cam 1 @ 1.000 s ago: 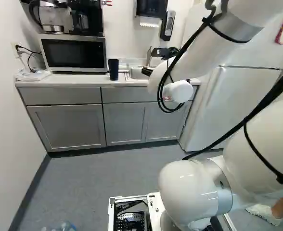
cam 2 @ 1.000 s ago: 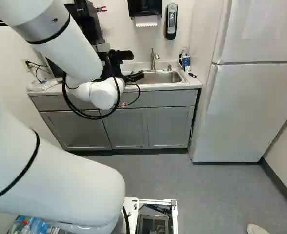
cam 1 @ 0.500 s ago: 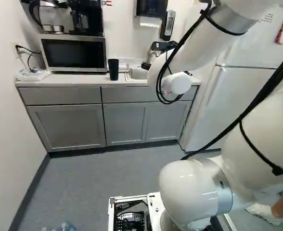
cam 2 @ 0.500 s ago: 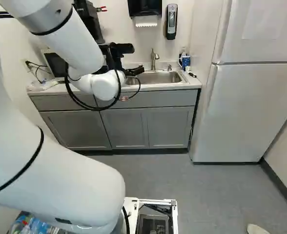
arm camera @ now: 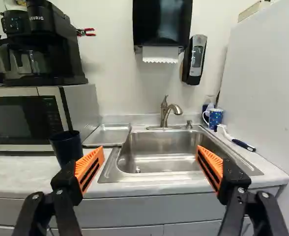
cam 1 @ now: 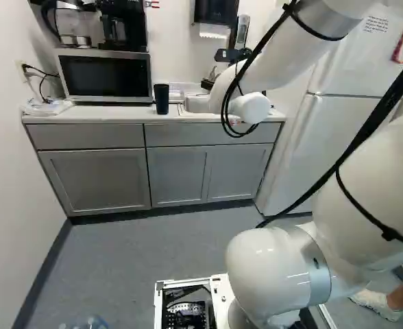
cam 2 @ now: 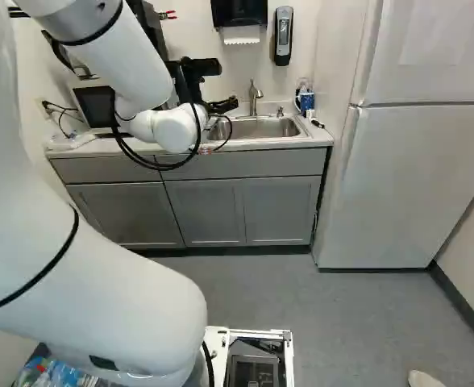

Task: Rinse the cup and place it in the tray

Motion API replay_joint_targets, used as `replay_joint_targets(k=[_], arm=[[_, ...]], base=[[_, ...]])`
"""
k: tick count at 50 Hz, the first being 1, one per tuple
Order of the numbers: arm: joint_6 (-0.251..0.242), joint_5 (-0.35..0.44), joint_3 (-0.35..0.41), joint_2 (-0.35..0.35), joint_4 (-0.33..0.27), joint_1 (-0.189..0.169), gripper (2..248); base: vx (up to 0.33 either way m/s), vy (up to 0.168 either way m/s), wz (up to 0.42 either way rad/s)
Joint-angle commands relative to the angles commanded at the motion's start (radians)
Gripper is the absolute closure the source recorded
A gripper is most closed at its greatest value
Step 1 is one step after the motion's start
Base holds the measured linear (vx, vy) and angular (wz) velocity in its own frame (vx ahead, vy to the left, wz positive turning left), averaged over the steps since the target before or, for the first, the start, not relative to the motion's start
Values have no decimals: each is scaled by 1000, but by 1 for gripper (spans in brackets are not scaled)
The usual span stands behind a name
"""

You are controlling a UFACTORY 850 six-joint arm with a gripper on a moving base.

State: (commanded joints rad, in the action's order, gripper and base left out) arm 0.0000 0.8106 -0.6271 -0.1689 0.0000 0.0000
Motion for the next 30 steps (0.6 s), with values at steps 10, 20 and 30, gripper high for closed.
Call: replay_joint_targets(k=[10,20,30], arm=[[0,-17,-30,9,0,1,3],[0,-47,-57,15,0,5,3],[0,-78,-80,17,0,10,3]], base=[[0,0,0],[0,0,0],[0,0,0]])
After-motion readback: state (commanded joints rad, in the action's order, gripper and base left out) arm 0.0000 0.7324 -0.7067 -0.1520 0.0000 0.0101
